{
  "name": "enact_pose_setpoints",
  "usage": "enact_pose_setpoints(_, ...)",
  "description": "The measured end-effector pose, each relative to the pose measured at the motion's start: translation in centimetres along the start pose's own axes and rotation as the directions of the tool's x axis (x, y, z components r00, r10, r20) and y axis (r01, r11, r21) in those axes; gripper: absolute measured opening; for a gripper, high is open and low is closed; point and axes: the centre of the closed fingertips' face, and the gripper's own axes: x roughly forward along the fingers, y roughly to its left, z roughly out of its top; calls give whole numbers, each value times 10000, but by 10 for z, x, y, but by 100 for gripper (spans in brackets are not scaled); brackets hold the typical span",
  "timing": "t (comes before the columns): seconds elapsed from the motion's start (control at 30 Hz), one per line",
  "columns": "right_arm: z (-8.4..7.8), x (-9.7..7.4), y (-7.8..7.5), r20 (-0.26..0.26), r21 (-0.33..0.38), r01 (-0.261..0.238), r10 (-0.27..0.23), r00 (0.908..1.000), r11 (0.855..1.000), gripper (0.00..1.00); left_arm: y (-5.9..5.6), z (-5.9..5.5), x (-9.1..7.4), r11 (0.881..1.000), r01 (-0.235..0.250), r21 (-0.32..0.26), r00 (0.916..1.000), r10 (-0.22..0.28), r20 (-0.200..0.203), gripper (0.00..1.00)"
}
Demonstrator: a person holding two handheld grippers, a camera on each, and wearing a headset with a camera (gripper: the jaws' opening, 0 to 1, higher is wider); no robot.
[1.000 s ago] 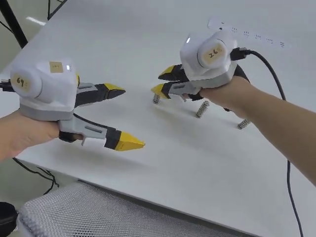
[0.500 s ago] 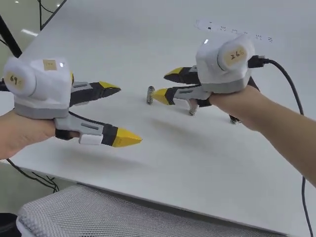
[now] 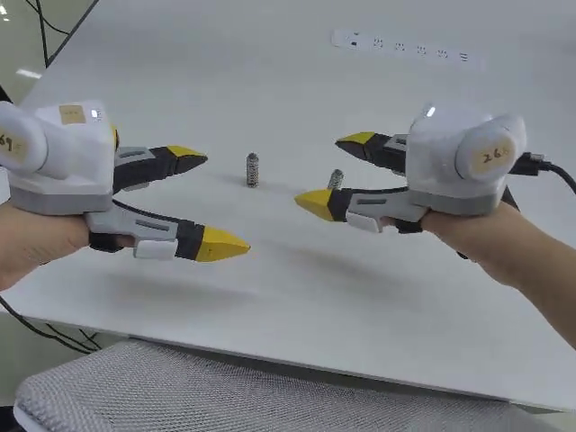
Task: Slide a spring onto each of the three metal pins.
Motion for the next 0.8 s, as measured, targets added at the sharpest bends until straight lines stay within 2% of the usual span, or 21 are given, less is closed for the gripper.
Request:
enact_pose_setpoints(0.23,-15,-30,-7,257,364,510,-519,9983,9980,71,-1,8,1,9999,-149,-30,9997,150,185,87)
enact_pose_setpoints(0.33,-19,-46,-10,556,977,753,-810,9952,9924,77,-6,7,3,9999,-109,36,9999,108,116,89)
enact_pose_setpoints(0.47,-27,-65,-11,708,1294,991,-1089,9915,9866,82,-8,6,4,9999,-135,69,9999,135,76,91)
enact_pose_setpoints(0.6,-36,-80,-7,882,1404,994,-1125,9897,9851,91,-9,7,3,9997,-231,12,9996,230,189,93)
enact_pose_setpoints(0.7,-39,-92,-9,1320,1903,1127,-1392,9814,9752,98,-10,8,0,9997,-242,88,9996,241,158,95)
enact_pose_setpoints(0.8,-51,-98,-12,1150,2115,1231,-1498,9820,9696,100,-10,7,-3,9993,-325,184,9995,323,74,97)
